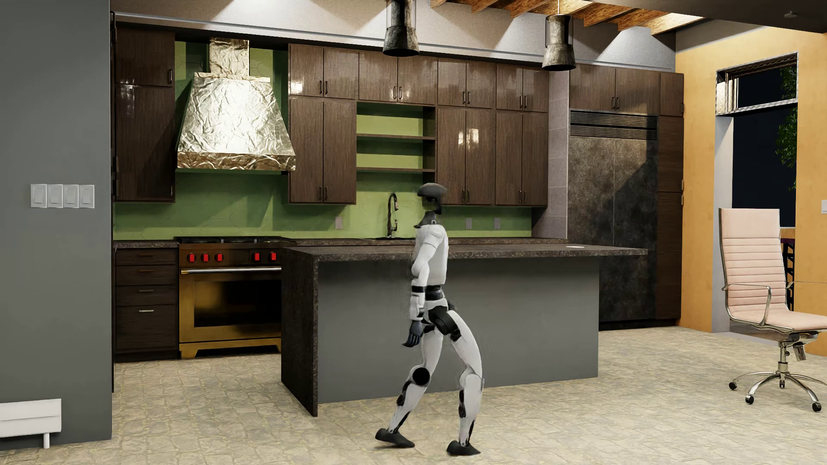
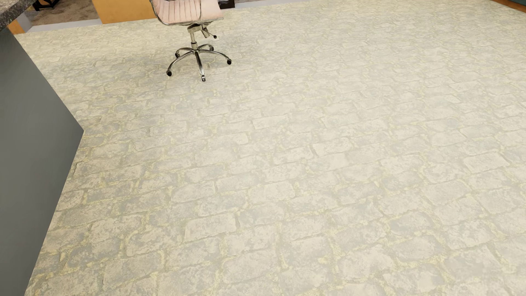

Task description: Head to the officechair

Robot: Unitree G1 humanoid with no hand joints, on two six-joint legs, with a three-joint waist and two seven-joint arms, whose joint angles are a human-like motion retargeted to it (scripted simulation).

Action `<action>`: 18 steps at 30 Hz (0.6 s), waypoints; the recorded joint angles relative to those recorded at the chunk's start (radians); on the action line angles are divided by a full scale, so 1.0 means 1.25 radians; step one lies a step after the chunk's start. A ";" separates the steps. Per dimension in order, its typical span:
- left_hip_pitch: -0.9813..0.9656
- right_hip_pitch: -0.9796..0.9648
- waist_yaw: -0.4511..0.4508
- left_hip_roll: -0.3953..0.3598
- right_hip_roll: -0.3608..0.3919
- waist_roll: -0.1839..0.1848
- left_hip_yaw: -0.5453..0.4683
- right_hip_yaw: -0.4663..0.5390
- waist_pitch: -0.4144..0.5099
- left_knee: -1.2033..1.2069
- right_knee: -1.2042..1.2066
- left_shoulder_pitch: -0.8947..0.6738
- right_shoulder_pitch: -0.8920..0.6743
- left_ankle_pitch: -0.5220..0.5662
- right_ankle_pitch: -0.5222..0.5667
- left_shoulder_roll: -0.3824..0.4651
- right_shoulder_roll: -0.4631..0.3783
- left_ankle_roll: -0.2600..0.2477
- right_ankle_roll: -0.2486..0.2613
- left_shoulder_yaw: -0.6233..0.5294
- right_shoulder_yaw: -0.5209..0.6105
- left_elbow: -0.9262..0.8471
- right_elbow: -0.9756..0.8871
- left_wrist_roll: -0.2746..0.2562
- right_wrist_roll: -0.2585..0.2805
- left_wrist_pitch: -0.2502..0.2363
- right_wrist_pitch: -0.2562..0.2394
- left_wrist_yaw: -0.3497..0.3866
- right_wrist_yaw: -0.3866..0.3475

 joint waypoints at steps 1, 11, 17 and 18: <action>0.036 0.016 -0.001 0.007 0.004 0.004 0.000 0.000 0.006 -0.001 -0.081 -0.011 0.000 0.004 0.033 0.002 0.001 0.000 0.000 0.027 -0.025 -0.039 -0.018 0.000 0.000 0.000 0.000 0.000 0.000; -0.375 0.198 0.112 0.066 0.065 0.057 0.000 0.000 -0.039 0.566 -0.053 0.106 -0.139 0.442 -0.100 -0.050 -0.057 0.000 0.000 -0.279 -0.246 0.117 -0.087 0.000 0.000 0.000 0.000 0.000 0.000; -0.484 0.421 0.179 0.021 0.084 0.049 0.000 0.000 0.001 0.021 -0.089 0.186 -0.139 0.340 -0.187 -0.057 -0.067 0.000 0.000 -0.394 -0.380 0.165 -0.215 0.000 0.000 0.000 0.000 0.000 0.000; -0.487 0.456 0.182 0.029 0.089 0.047 0.000 0.000 -0.003 0.017 -0.092 0.192 -0.125 0.212 -0.202 -0.057 -0.062 0.000 0.000 -0.377 -0.351 0.159 -0.206 0.000 0.000 0.000 0.000 0.000 0.000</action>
